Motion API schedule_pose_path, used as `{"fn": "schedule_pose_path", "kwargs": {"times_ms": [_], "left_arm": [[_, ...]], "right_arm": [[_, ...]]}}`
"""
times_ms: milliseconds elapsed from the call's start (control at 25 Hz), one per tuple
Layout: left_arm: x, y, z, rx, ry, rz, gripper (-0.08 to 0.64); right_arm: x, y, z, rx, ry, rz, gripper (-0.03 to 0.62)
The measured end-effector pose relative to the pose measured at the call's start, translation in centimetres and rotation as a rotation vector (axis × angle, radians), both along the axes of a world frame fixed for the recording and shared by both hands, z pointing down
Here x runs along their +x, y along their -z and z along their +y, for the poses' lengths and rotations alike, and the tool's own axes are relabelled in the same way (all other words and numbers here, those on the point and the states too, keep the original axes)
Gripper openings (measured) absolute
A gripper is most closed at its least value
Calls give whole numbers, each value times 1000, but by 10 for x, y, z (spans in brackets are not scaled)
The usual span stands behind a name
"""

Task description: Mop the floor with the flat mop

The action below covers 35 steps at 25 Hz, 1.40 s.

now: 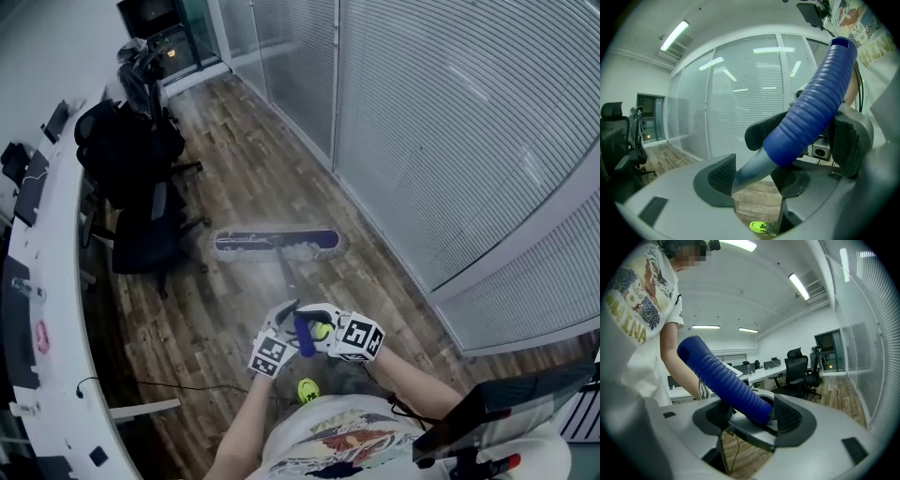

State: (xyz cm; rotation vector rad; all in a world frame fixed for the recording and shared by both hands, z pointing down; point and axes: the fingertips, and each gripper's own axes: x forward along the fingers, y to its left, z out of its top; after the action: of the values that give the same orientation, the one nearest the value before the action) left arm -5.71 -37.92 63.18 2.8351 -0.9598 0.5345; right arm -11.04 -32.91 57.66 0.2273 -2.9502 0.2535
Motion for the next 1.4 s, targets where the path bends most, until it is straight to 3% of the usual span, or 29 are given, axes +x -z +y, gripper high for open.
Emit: {"fn": "schedule_pose_path", "kwargs": {"times_ms": [440,640,840,1000,1200,1400], "left_arm": [[40,22,169,-15,65,55,199],[92,21,211,-15,97,34,199],[153,15,257,1,184,40,199],[180,21,301,-8,227,52,199],[180,20,316,-14,252,56,199],[162,28,288,20,251,71,196]], "right_arm": [[41,19,172,-16,62,44,249],[95,19,215,-29,85,43,249],[162,10,266,17,184,59,249],[189,21,312,-23,223,42,250],[191,21,327,-22,259,28,249],[172,23,300,77,282,13,252]]}}
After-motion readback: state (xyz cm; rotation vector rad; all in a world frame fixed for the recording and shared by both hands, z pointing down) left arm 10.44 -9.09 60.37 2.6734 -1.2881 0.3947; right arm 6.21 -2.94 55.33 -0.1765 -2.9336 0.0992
